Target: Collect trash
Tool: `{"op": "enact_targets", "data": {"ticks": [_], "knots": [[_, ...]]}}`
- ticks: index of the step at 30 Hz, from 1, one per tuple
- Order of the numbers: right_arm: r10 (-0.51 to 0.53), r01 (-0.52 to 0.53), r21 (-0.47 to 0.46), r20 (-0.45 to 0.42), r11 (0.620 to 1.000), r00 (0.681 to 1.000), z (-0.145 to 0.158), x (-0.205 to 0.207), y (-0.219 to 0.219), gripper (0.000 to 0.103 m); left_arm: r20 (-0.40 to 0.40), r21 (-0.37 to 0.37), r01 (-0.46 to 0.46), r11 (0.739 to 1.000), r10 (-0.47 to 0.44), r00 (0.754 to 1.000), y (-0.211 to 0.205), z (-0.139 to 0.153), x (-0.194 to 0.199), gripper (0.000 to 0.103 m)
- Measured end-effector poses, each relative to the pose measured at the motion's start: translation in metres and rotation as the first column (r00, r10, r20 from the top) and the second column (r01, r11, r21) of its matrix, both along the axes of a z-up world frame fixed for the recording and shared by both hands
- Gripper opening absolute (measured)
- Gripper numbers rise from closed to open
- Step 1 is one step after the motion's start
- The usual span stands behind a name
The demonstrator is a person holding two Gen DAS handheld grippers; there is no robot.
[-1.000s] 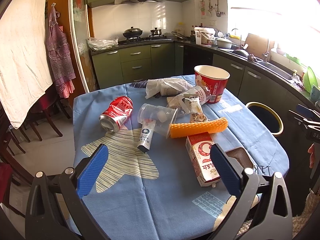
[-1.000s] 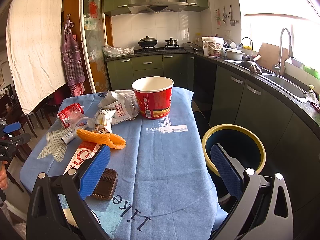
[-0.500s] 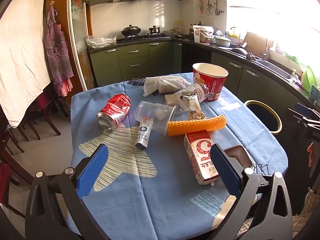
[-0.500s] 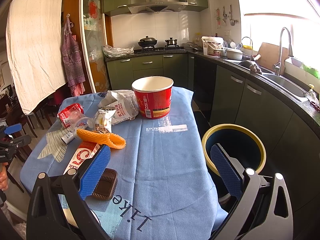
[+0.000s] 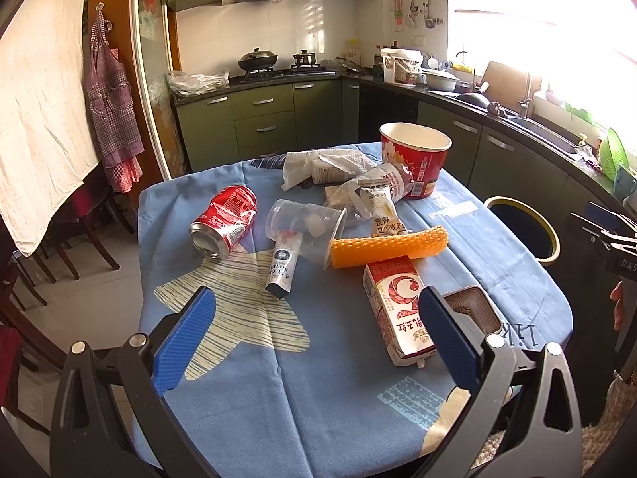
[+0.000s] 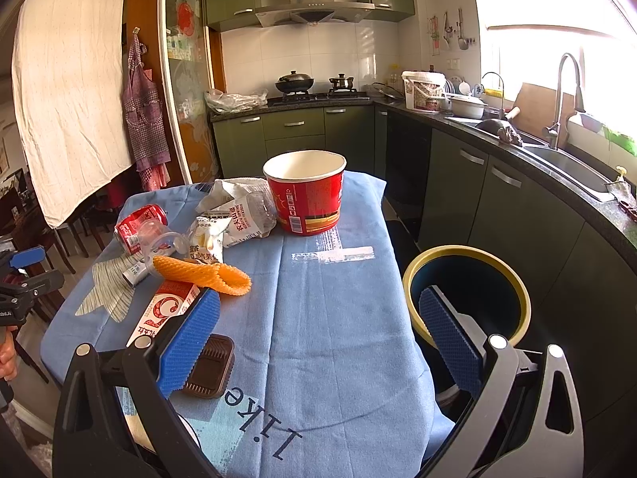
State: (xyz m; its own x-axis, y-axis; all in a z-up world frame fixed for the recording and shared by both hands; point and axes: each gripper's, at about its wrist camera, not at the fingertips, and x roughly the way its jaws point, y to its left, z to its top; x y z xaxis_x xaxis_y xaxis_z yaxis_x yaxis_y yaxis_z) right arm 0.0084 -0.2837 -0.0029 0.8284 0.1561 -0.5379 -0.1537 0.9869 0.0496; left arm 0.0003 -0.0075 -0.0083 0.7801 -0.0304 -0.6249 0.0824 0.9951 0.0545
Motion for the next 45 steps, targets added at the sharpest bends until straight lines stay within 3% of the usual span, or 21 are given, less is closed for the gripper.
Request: {"op": "enact_targets", "data": {"ticks": [31,37,43,45], "knots": [[0.011,-0.012,-0.018,-0.016,1.000,1.000,-0.004,0.005,0.003,0.099,-0.016,-0.006,0.001,1.000,-0.001,1.000,0.000,-0.003,0.002,0.097],[0.069,-0.067,0.027,-0.076,0.997,0.995,0.022,0.051,-0.008,0.099,-0.059,-0.027,-0.016,1.000,0.014,0.998,0.011,-0.002,0.024,0.097],[0.082,-0.083,-0.002,-0.171,0.997,0.982,0.063,0.135,-0.010,0.098,-0.091,-0.016,-0.070,0.997,0.068,0.994,0.029,0.010,0.059,0.097],[0.088,-0.088,0.012,-0.241,0.996,0.966,0.069,0.172,-0.010,0.092,-0.098,-0.007,-0.068,0.998,0.067,0.993,0.032,0.014,0.071,0.097]]}}
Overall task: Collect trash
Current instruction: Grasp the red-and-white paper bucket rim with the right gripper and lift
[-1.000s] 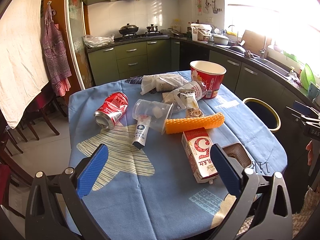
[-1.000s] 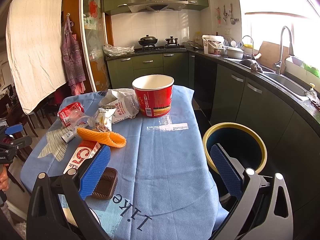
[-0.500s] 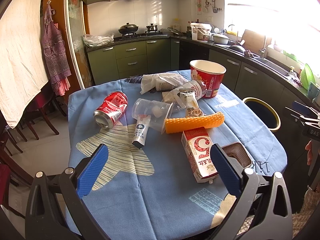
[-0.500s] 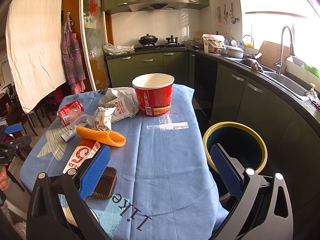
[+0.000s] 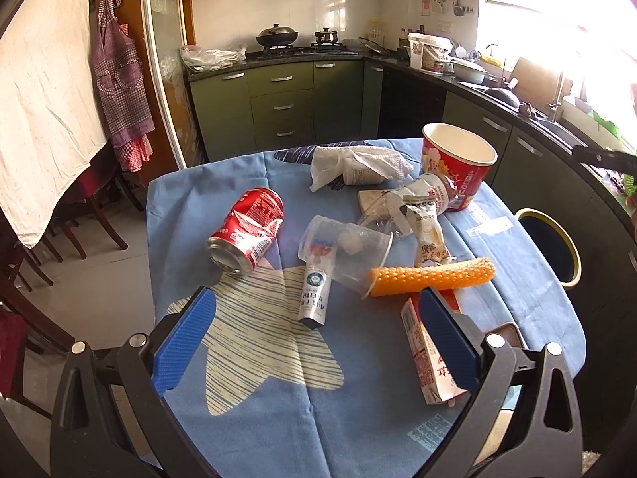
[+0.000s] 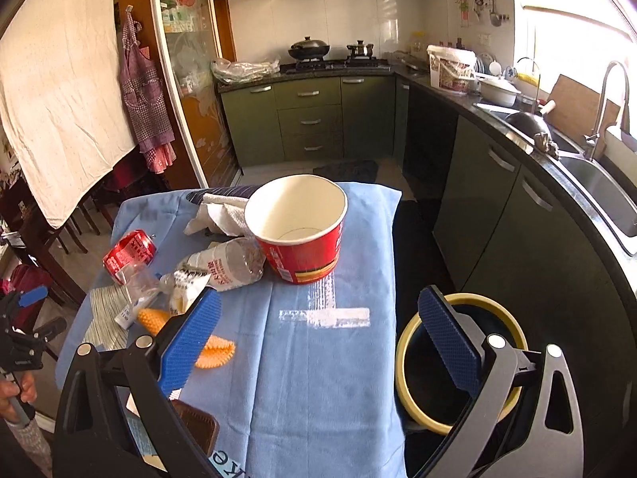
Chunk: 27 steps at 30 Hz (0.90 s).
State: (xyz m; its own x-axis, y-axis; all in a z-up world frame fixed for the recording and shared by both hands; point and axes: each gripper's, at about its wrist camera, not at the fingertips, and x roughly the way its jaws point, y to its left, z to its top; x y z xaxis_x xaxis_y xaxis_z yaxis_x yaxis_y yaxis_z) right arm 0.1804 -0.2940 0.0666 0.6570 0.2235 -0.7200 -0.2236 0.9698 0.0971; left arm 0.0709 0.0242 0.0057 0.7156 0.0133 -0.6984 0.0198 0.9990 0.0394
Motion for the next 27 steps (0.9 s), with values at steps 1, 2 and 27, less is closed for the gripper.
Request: {"op": "enact_targets", "data": {"ticks": [1,2,27], "knots": [[-0.007,0.007,-0.001,-0.040,1.000,0.999,0.001,0.019,0.000,0.086,-0.003,0.001,0.006,1.000,-0.006,1.000,0.001,0.002,0.006,0.097],[-0.011,0.011,-0.003,-0.076,1.000,0.997,0.000,0.039,0.002,0.079,-0.008,0.002,0.008,1.000,-0.008,1.000,0.002,0.003,0.011,0.097],[-0.109,0.057,-0.129,-0.443,0.990,0.890,-0.107,0.232,0.028,0.007,-0.105,-0.064,0.038,0.997,-0.045,0.993,0.019,-0.021,0.086,0.097]]}}
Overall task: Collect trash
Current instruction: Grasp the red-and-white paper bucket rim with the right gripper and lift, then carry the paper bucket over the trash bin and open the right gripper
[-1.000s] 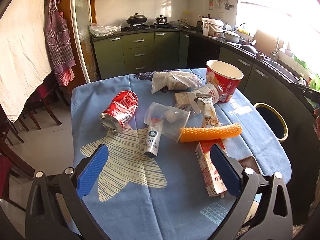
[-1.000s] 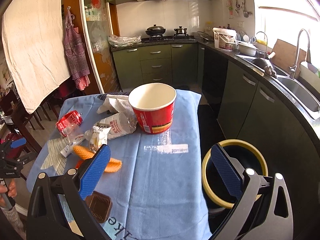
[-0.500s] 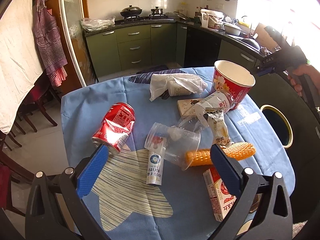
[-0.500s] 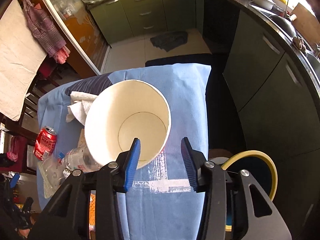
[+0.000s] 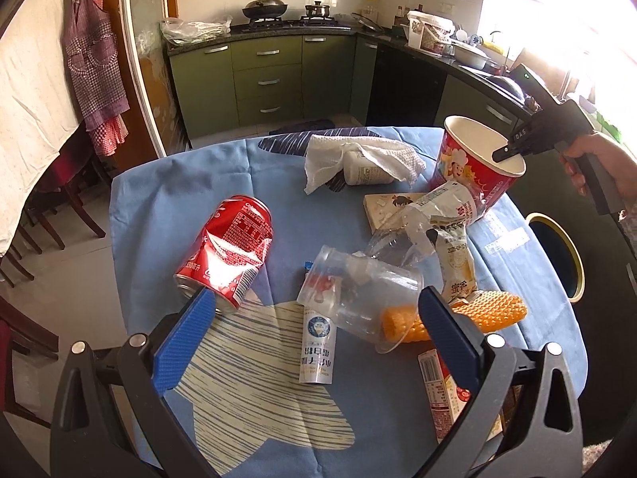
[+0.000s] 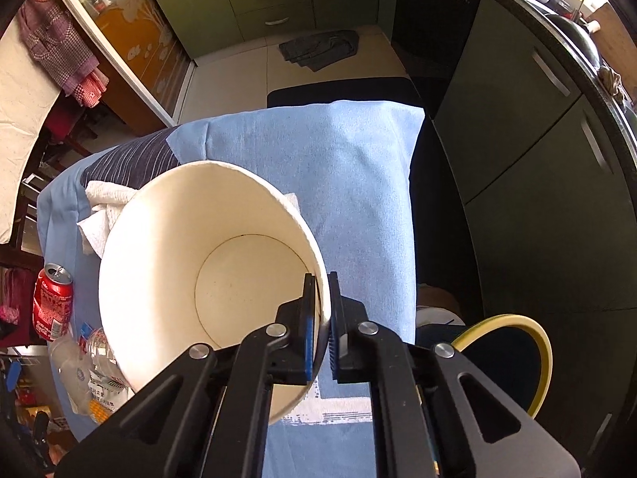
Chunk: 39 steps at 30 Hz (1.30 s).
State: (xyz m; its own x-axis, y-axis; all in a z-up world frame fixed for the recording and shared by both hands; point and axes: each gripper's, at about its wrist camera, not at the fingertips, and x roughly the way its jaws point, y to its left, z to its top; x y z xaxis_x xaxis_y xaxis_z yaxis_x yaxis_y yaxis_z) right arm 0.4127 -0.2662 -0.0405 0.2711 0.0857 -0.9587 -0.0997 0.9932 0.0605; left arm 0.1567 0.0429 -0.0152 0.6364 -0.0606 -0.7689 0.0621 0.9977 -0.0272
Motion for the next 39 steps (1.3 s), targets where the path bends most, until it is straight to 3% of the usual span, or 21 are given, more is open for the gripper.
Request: {"op": "enact_targets", "data": {"ticks": [4,9,13,16,19,23,29,33,36,38,39], "knots": [[-0.010,0.010,0.029,0.023,1.000,1.000,0.007,-0.004,-0.002,0.005,0.001,0.002,-0.004,1.000,0.004,1.000,0.002,0.000,-0.002,0.097],[-0.024,0.018,0.084,0.069,0.996,0.997,0.039,-0.021,-0.020,0.005,0.018,0.024,-0.006,1.000,0.005,1.000,0.003,0.008,-0.007,0.097],[-0.078,0.063,0.131,0.112,0.989,0.991,0.068,-0.049,-0.067,0.005,0.036,0.028,0.012,1.000,-0.013,0.999,-0.003,0.017,-0.010,0.097],[-0.156,0.141,0.118,0.124,0.983,0.980,0.074,-0.076,-0.121,0.005,0.038,0.021,0.036,0.999,-0.036,0.999,-0.011,0.021,-0.011,0.097],[-0.257,0.248,0.097,0.095,0.964,0.962,0.055,-0.100,-0.181,0.005,0.032,0.006,0.064,0.998,-0.064,0.997,-0.021,0.021,-0.010,0.097],[-0.353,0.351,0.062,0.034,0.934,0.935,0.009,-0.123,-0.239,0.006,0.020,0.000,0.098,0.995,-0.098,0.995,-0.038,0.022,-0.008,0.097],[-0.429,0.429,0.029,-0.034,0.903,0.903,-0.053,-0.130,-0.284,0.006,0.023,0.001,0.113,0.994,-0.113,0.993,-0.055,0.029,-0.008,0.097],[-0.453,0.454,0.010,-0.063,0.891,0.890,-0.078,-0.126,-0.295,0.007,0.016,0.009,0.107,0.994,-0.107,0.994,-0.054,0.031,-0.011,0.097],[-0.461,0.463,0.014,-0.068,0.886,0.885,-0.082,-0.126,-0.295,0.015,0.002,0.009,0.093,0.996,-0.093,0.996,-0.049,0.029,-0.009,0.097],[-0.460,0.460,-0.011,-0.047,0.888,0.887,-0.077,-0.125,-0.293,0.042,-0.006,0.007,0.090,0.996,-0.090,0.996,-0.047,0.027,-0.008,0.097],[-0.456,0.455,-0.021,-0.034,0.890,0.889,-0.073,-0.125,-0.291,0.043,-0.010,0.007,0.089,0.996,-0.089,0.996,-0.047,0.025,-0.007,0.097]]}}
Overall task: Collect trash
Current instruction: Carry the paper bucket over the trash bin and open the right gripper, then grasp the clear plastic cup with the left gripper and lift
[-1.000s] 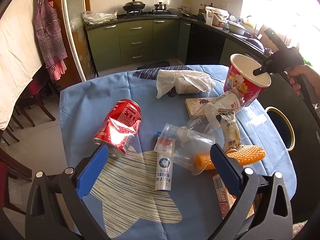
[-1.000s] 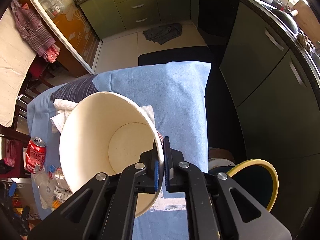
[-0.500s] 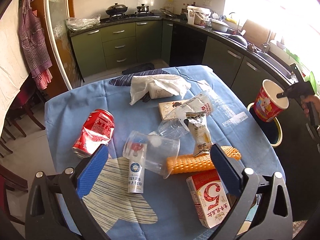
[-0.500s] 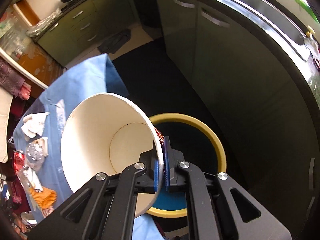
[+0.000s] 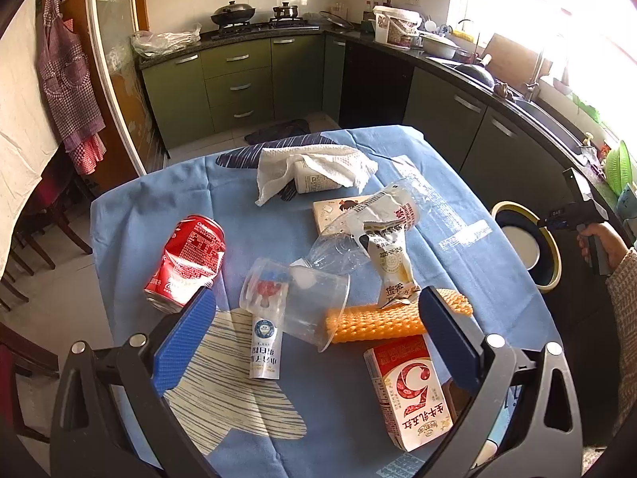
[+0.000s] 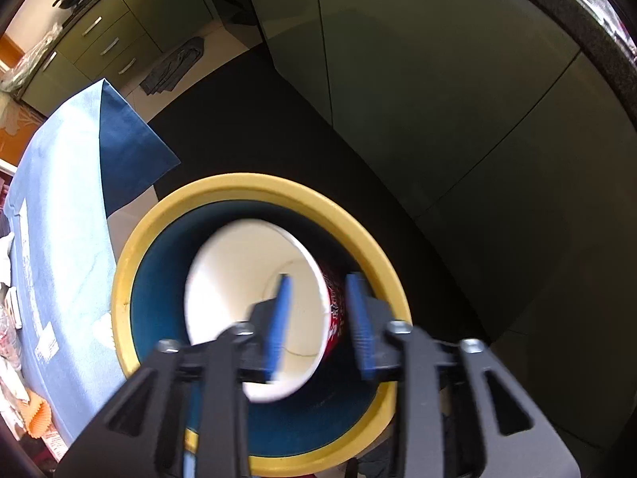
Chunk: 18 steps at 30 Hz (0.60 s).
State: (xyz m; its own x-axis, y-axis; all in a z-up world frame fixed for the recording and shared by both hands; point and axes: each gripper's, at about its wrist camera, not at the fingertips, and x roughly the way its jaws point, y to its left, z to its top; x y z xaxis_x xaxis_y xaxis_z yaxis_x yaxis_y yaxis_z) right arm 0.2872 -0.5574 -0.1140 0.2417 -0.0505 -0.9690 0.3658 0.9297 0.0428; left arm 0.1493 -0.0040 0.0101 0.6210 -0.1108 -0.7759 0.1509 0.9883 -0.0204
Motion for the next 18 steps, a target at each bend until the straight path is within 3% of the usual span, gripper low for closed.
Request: {"op": "enact_targets", "data": {"ticks": [4,8,12,18], "knots": [[0.005,-0.005,0.007,0.023,1.000,1.000,0.011,-0.008,-0.001,0.043,-0.006,0.008,0.010,1.000,-0.010,1.000,0.001,-0.006,0.008,0.097],[0.010,-0.011,0.015,0.032,1.000,0.999,0.019,-0.015,0.000,0.043,-0.019,0.064,0.029,0.998,-0.027,0.999,0.001,-0.021,0.025,0.097],[0.013,-0.014,0.021,0.023,1.000,1.000,0.018,-0.019,0.000,0.043,-0.065,0.100,0.081,0.992,-0.075,0.995,-0.001,-0.042,0.038,0.097],[0.024,-0.024,0.038,0.008,0.999,1.000,0.011,-0.010,0.000,0.043,-0.072,0.163,0.115,0.980,-0.104,0.992,-0.001,-0.057,0.049,0.097]]}}
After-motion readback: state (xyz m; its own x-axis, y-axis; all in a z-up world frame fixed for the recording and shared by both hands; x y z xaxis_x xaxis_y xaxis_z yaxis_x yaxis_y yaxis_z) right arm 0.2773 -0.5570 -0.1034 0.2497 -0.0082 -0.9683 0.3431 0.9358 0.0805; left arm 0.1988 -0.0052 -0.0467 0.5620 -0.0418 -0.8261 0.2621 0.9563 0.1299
